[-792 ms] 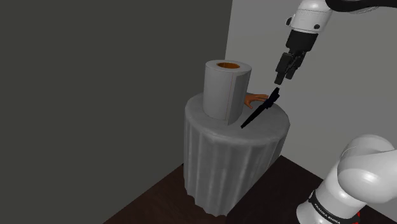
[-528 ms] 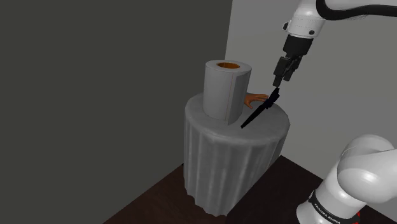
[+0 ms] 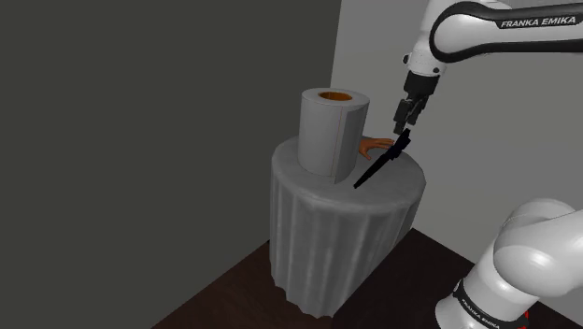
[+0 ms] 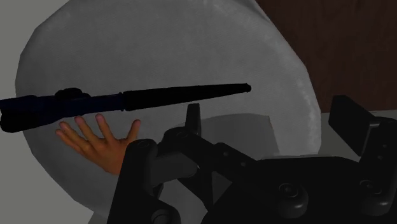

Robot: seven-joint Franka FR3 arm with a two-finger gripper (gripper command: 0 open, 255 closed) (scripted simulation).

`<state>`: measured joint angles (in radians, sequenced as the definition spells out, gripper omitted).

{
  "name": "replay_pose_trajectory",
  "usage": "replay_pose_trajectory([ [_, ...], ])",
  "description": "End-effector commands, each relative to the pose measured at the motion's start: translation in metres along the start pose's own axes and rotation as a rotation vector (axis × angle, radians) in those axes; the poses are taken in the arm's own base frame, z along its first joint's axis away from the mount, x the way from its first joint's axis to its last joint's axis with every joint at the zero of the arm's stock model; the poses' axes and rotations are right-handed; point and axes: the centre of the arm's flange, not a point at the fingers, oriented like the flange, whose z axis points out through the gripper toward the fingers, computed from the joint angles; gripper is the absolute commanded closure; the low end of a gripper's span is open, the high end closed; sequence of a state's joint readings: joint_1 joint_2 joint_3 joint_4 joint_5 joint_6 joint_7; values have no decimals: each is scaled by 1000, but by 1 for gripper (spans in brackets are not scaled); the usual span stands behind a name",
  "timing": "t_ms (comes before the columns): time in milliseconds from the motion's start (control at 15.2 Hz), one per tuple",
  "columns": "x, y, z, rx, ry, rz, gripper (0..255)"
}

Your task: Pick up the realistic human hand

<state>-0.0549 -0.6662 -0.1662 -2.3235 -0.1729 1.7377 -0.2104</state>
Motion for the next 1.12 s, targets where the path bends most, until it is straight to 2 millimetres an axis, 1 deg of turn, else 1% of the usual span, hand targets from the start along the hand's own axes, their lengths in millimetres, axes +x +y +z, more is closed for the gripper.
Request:
replay_pose_trajectory([
  [0, 10, 18, 18, -17, -5, -9, 0],
  [1056, 91, 160, 132, -144, -46, -70, 0],
])
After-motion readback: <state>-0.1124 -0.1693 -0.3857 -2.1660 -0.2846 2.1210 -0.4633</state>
